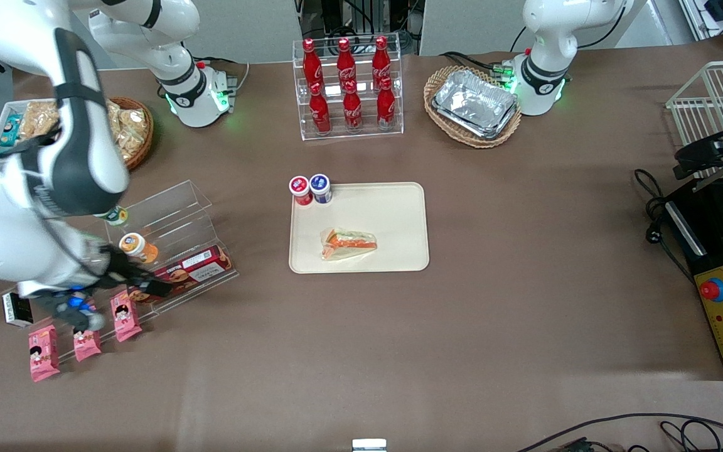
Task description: Place sandwich on tray
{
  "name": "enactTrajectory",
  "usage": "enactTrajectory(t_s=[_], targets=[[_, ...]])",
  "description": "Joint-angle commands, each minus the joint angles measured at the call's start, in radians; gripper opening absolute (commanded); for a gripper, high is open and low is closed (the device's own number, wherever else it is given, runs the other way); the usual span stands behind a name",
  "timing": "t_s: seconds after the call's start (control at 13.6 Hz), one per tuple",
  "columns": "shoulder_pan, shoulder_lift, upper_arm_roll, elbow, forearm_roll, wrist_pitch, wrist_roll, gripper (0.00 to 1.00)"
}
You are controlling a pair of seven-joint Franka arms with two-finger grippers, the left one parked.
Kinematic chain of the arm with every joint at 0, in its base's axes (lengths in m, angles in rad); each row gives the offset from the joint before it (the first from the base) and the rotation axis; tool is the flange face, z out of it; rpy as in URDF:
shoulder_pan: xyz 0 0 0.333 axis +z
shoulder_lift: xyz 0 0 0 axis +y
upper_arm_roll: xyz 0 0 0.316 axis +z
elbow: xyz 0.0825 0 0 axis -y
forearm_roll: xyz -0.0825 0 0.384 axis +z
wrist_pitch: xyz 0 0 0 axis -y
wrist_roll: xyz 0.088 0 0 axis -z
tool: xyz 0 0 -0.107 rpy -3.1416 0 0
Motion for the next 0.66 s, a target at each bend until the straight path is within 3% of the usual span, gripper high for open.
enactTrajectory(t_s=[0.0, 0.22, 0.59], targets=[[-0.002, -0.008, -0.107, 0.020, -0.017, -0.005, -0.332, 1.00], [-0.022, -0.046, -0.175, 0.057, -0.018, -0.045, -0.403, 1.00], [-0.071, -0.087, -0.178, 0.106, -0.021, -0.177, -0.403, 1.00]])
